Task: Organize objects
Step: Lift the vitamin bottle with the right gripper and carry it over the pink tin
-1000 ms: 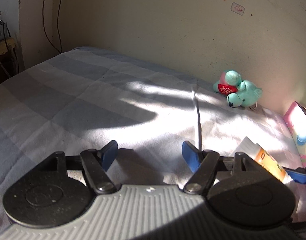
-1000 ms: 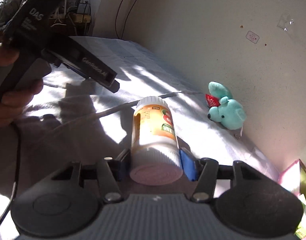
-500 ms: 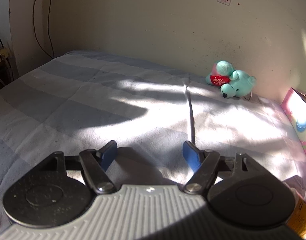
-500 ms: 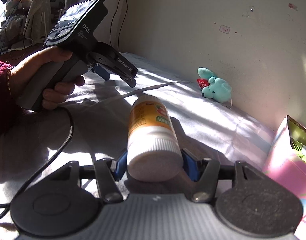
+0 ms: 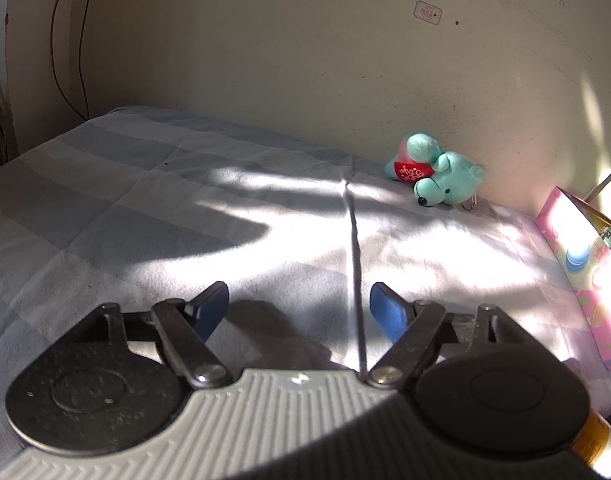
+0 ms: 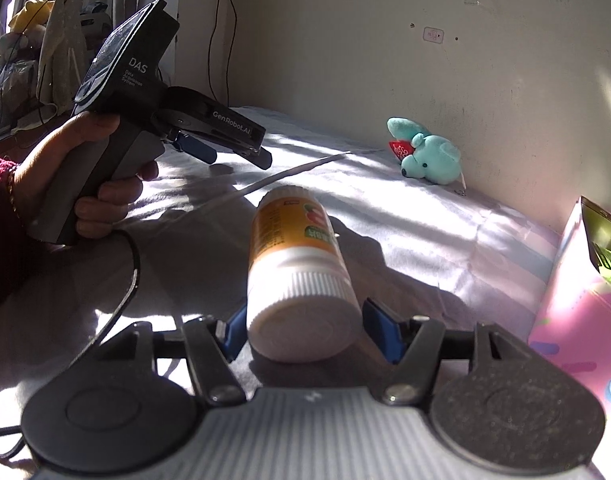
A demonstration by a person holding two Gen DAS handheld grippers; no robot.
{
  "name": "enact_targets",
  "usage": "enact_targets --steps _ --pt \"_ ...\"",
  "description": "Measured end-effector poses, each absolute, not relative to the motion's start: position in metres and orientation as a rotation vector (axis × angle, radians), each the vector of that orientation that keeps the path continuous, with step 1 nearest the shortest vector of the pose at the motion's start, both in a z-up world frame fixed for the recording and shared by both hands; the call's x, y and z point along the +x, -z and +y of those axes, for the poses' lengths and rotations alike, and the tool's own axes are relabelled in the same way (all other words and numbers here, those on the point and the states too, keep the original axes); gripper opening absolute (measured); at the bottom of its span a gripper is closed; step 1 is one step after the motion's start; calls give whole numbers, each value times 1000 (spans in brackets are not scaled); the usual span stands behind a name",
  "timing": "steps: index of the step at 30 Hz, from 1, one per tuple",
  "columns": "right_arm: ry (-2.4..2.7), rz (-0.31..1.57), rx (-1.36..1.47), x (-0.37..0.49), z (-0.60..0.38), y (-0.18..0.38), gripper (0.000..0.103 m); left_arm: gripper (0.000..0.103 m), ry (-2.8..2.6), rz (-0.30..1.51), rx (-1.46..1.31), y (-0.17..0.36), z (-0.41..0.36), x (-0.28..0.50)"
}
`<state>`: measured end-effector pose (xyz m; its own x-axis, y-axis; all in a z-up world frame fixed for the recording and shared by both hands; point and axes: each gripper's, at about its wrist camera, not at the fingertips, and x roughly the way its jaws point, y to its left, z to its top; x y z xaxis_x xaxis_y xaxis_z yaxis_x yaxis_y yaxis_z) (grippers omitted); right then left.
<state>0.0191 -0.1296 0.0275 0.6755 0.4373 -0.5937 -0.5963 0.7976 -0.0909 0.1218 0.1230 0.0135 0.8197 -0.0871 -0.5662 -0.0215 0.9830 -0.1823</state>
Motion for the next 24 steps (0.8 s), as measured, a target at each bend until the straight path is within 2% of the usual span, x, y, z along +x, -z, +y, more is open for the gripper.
enact_targets --steps 4,11,18,20,21,24 --pt "-569 608 -269 22 -133 -28 73 79 181 567 -218 -18 115 114" --pt "-568 610 -264 18 -135 -27 74 79 516 606 -363 -13 103 113" --pt "-582 616 -252 21 -136 -27 74 79 692 633 -347 -13 81 101" --pt "-593 609 -259 20 -135 -27 68 77 711 666 -311 -11 72 100" --pt "-602 600 -261 18 -134 -27 54 68 714 683 -286 -9 66 99" --pt "-589 548 -296 8 -132 -28 51 68 668 683 -242 -12 52 94"
